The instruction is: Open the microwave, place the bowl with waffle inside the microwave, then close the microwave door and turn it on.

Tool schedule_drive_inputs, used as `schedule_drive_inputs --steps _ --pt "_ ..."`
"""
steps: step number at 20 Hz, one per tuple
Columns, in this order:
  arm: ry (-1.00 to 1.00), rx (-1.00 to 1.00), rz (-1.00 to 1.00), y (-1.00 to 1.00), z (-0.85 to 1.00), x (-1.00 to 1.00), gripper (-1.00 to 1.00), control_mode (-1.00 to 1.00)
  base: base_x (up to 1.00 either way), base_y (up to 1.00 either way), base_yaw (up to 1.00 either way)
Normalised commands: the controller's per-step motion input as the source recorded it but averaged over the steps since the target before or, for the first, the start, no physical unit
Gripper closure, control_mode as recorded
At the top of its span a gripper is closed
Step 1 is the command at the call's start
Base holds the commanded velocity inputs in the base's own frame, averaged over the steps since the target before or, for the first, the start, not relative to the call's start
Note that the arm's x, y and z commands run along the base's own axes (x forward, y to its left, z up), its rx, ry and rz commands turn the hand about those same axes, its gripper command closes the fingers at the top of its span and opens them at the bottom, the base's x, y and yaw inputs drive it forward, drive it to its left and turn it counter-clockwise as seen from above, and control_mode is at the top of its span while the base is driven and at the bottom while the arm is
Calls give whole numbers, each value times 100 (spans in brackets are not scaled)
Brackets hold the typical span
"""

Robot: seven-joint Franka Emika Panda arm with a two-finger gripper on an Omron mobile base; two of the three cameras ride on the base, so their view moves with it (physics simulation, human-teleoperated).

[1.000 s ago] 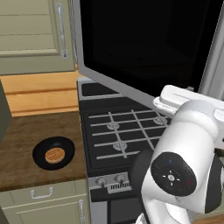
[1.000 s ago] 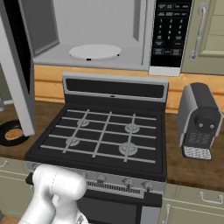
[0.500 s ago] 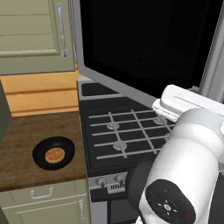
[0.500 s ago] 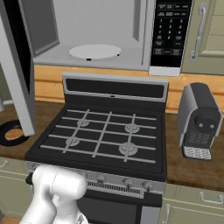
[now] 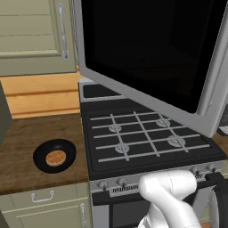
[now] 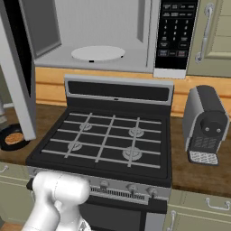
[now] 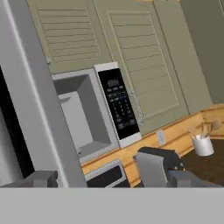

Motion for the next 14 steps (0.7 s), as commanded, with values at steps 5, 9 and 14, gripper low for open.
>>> schedule_drive_inputs --steps 5,9,14 --pt "4 12 58 -73 -20 16 -100 -100 0 0 0" --pt "7 3 81 -13 -48 65 -100 -100 0 0 0" --pt "4 4 89 0 -47 82 -100 -100 0 0 0"
